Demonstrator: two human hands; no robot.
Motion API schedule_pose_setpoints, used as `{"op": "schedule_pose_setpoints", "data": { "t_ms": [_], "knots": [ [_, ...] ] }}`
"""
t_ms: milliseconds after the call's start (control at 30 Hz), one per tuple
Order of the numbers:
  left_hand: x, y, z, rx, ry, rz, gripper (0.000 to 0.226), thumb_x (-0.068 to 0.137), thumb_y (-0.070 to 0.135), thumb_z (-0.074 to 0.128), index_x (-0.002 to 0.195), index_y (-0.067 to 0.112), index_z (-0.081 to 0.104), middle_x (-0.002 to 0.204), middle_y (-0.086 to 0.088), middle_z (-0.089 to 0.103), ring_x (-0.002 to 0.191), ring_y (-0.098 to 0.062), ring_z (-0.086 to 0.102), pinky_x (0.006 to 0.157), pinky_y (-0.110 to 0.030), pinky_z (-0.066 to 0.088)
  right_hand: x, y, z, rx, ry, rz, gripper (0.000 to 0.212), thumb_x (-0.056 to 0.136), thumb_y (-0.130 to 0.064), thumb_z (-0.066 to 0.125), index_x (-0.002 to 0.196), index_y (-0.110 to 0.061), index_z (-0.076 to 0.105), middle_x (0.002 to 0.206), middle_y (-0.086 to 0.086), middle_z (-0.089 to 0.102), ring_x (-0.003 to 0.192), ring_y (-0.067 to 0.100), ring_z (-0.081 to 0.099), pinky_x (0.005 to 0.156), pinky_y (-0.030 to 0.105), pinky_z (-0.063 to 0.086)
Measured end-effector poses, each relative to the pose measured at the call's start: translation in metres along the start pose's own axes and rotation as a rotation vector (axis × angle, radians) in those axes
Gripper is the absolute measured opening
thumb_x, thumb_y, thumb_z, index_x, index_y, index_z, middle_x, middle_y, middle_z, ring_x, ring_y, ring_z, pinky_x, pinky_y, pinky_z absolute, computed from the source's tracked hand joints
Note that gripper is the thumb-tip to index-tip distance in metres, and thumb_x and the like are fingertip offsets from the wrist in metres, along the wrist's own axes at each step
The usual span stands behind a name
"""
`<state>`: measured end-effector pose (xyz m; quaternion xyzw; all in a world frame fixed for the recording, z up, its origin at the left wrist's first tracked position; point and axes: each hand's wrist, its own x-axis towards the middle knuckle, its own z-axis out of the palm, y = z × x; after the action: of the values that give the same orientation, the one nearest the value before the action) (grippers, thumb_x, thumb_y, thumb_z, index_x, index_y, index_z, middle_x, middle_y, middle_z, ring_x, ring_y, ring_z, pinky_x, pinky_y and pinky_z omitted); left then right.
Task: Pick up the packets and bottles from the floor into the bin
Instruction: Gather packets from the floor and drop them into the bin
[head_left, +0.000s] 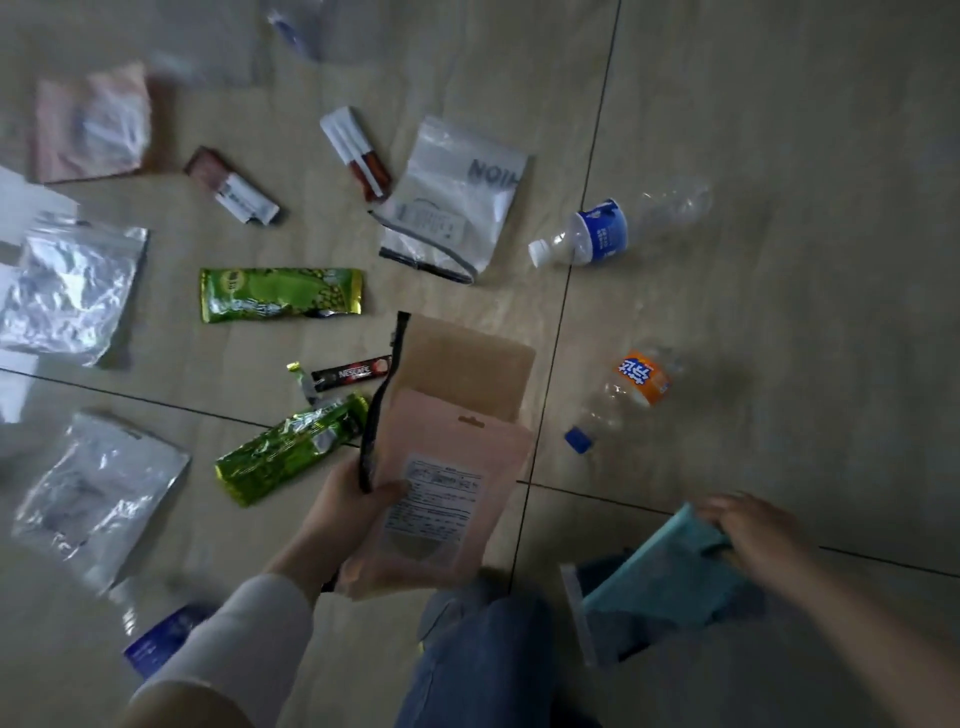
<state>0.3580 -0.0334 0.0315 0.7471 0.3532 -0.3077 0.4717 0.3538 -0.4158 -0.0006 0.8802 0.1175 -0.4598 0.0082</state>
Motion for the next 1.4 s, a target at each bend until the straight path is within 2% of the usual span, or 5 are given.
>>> {"op": "schedule_pose_setpoints", "data": {
  "t_ms": [233, 367, 500, 867, 1400],
  "knots": [
    [0.032, -0.028, -0.062, 0.482, 0.184, 0.138, 0.051, 0.074, 0.018, 0.065, 0.123, 0.002, 0.058, 0.131, -0.016, 0.052, 0.122, -0.033, 0.047, 0.095, -0.033, 0.037, -0.011, -0.042, -0.055, 0.206, 0.183, -0.23, 0.048, 0.033, -0.038, 0.092, 0.071, -0.033, 0.064, 0.073, -0.022, 0.064, 0.067, 0.005, 0.065, 0.053, 0.012, 0.047],
    [0.088, -0.063, -0.077, 0.717, 0.301, 0.07, 0.051, 0.087, 0.024, 0.056, 0.136, 0.018, 0.046, 0.157, -0.013, 0.013, 0.145, -0.033, 0.007, 0.116, -0.044, 0.012, 0.022, -0.021, -0.02, 0.202, 0.278, -0.428, 0.037, 0.083, -0.071, 0.015, 0.096, -0.054, 0.045, 0.112, -0.046, 0.051, 0.106, -0.025, 0.039, 0.067, 0.006, 0.041],
    [0.107, -0.088, -0.067, 0.799, 0.411, 0.09, 0.038, 0.085, 0.021, 0.056, 0.123, 0.014, 0.057, 0.137, -0.014, 0.041, 0.125, -0.036, 0.037, 0.103, -0.045, 0.029, 0.027, -0.03, -0.026, 0.448, 0.177, -0.266, 0.054, 0.062, -0.048, 0.071, 0.094, -0.078, 0.04, 0.099, -0.067, 0.035, 0.099, -0.023, 0.047, 0.076, -0.014, 0.027],
    [-0.006, -0.046, -0.09, 0.35, 0.277, 0.034, 0.022, 0.081, 0.011, 0.058, 0.102, 0.012, 0.064, 0.098, -0.014, 0.067, 0.086, -0.031, 0.061, 0.07, -0.035, 0.044, -0.024, -0.07, -0.074, 0.544, 0.066, 0.239, 0.032, 0.066, -0.019, 0.081, 0.094, -0.01, 0.07, 0.099, 0.017, 0.073, 0.097, 0.03, 0.066, 0.069, 0.027, 0.039],
    [-0.245, 0.226, -0.12, -0.452, 0.26, -0.194, 0.035, 0.083, 0.008, 0.063, 0.116, -0.001, 0.058, 0.111, -0.018, 0.063, 0.099, -0.032, 0.061, 0.087, -0.04, 0.049, -0.224, -0.078, -0.287, 1.521, 0.393, 0.689, 0.038, 0.074, -0.014, 0.075, 0.107, 0.001, 0.061, 0.105, 0.016, 0.065, 0.089, 0.028, 0.059, 0.079, 0.038, 0.05]
  ]
}}
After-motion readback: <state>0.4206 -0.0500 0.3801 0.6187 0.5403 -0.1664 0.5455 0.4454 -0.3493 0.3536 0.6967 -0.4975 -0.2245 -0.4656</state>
